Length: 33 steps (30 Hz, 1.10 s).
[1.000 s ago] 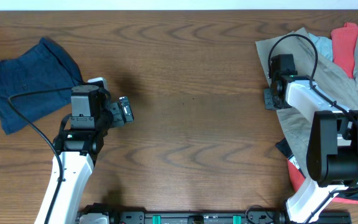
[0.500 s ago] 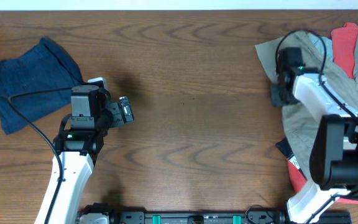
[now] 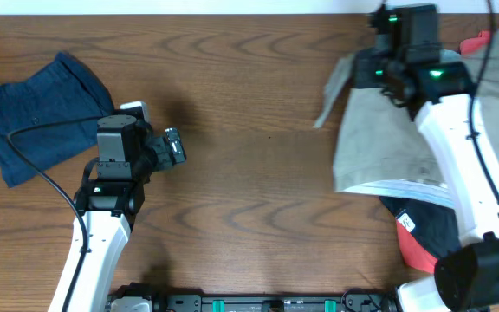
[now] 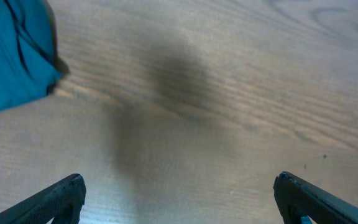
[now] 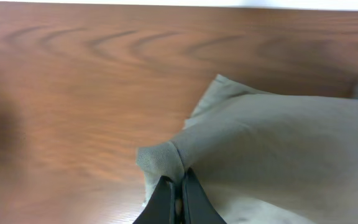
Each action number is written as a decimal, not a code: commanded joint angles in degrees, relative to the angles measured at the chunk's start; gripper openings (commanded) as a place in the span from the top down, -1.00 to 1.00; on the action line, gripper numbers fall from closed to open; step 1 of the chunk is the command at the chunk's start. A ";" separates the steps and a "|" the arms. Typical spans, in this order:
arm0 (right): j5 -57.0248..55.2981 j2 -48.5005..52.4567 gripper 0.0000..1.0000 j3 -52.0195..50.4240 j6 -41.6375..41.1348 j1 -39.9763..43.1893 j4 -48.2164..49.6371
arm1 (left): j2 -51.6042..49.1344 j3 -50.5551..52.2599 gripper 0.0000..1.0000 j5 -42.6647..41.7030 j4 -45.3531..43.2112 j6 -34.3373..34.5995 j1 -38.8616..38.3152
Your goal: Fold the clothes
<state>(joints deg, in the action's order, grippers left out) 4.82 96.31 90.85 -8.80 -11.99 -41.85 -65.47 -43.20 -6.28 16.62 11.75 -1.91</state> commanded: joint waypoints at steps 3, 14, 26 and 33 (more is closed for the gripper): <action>5.75 3.85 0.97 0.20 -4.92 -8.22 4.46 | -0.11 -1.40 -0.96 -0.61 -1.09 -0.33 0.35; -5.03 9.46 0.97 0.22 -5.33 -14.43 28.57 | -0.11 -1.40 -0.96 -0.63 -1.05 -0.31 0.35; -9.38 9.09 -0.98 0.22 -7.89 -12.13 15.91 | -0.13 -1.16 -0.95 -0.85 0.50 -0.28 0.33; -15.13 9.07 -0.98 0.22 -7.89 -10.12 -5.31 | -0.94 -1.16 -0.96 -7.45 -0.76 -0.28 0.22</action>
<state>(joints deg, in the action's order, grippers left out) -7.38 106.10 90.52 -16.32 -24.21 -44.03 -65.56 -43.20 -9.32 16.56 11.77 -1.91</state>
